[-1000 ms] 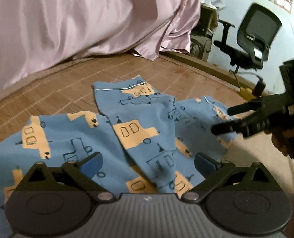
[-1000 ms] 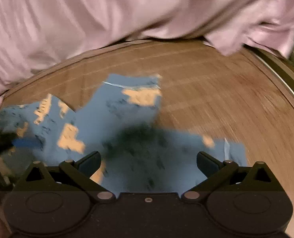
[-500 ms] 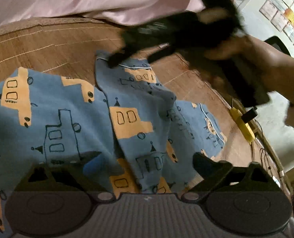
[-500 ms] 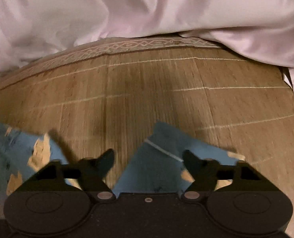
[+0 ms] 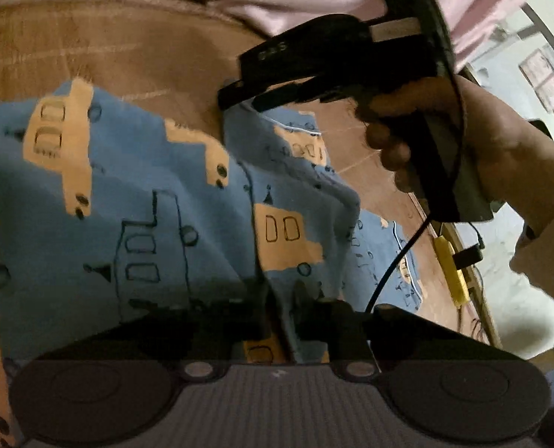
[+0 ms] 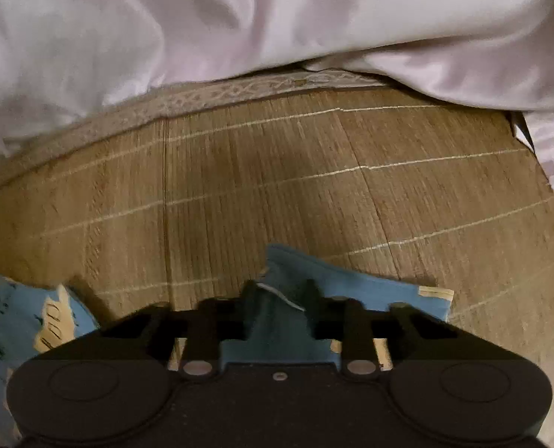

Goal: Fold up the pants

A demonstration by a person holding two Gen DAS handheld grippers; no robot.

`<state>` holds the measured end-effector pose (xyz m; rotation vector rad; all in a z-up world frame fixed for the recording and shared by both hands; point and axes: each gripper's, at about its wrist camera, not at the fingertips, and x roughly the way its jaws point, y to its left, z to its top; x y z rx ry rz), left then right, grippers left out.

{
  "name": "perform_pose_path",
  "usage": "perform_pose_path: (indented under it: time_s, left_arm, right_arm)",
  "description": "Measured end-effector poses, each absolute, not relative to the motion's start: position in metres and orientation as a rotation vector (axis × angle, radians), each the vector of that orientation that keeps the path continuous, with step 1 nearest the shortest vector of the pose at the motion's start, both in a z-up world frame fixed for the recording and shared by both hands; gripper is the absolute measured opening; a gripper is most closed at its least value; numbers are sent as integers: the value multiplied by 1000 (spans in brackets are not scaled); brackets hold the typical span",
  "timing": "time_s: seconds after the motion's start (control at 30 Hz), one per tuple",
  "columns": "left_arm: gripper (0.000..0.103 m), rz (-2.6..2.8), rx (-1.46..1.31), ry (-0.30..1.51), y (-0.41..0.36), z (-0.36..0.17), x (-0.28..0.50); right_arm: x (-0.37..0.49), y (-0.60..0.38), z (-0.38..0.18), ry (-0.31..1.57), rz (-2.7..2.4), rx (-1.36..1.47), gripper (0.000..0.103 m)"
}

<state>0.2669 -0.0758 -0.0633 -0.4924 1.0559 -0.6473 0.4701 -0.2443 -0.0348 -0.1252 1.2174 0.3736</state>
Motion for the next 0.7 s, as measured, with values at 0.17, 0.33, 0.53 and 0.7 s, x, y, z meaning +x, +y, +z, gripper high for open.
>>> perform_pose_path:
  time_s: [0.17, 0.33, 0.53, 0.7]
  left_arm:
    - [8, -659, -455, 1050, -83, -62, 261]
    - [2, -641, -391, 1031, -87, -55, 254]
    - [1, -612, -328, 990, -97, -39, 244]
    - [1, -641, -217, 904, -121, -12, 224]
  right_arm:
    - [463, -257, -22, 1162, 384, -53, 6]
    - [448, -292, 8, 1063, 378, 40, 5]
    - [405, -357, 57, 917, 334, 132, 5]
    - [341, -429, 81, 799, 218, 193, 5]
